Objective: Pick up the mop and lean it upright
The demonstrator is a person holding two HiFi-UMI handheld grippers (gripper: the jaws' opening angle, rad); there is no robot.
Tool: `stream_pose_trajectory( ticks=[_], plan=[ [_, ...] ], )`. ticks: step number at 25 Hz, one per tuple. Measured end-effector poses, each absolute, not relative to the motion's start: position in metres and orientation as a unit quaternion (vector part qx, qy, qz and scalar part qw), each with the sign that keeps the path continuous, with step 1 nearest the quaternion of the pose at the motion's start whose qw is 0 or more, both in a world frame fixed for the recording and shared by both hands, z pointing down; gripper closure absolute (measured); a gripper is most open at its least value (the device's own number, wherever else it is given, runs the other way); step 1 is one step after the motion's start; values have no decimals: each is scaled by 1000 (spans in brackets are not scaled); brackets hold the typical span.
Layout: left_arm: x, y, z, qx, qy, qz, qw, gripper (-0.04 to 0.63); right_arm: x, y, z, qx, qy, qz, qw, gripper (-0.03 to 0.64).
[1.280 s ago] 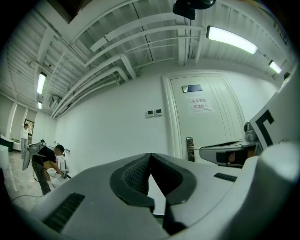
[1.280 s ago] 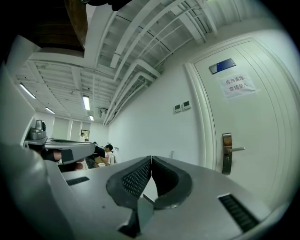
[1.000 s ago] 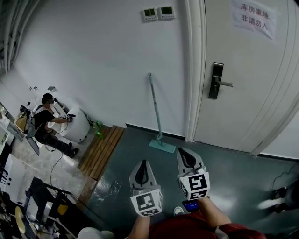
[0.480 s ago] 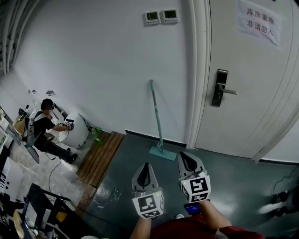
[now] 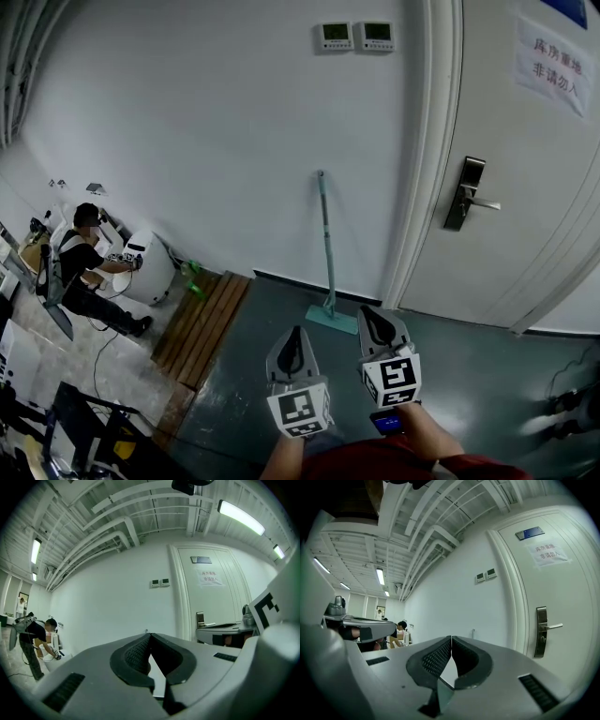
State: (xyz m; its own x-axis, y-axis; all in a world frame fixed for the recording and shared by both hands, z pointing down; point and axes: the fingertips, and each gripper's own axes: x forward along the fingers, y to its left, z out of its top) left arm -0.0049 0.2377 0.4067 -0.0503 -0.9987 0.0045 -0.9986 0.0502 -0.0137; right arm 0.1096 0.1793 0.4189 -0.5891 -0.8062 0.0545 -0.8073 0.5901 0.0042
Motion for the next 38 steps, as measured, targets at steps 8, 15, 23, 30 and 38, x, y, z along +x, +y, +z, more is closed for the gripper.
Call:
stream_pose_trajectory(
  ticks=[8,15,23,30,38],
  plan=[
    [-63,196,401,-707,707,8,6,582,52,141,417,468,-883,7,31,598],
    [-95,165,409,-722,692,-5,6,581,21,114,417,488,-872,8,26,598],
    [-116,133,417,-726,687,-8,-5,581,0,84,422,495,-869,8,28,598],
    [-130,82,421,-727,687,-7,-7,582,-10,33,428,498,-867,8,27,598],
    [-130,4,415,-728,686,-10,-4,581,-9,-42,429,498,-866,9,32,598]
  ],
)
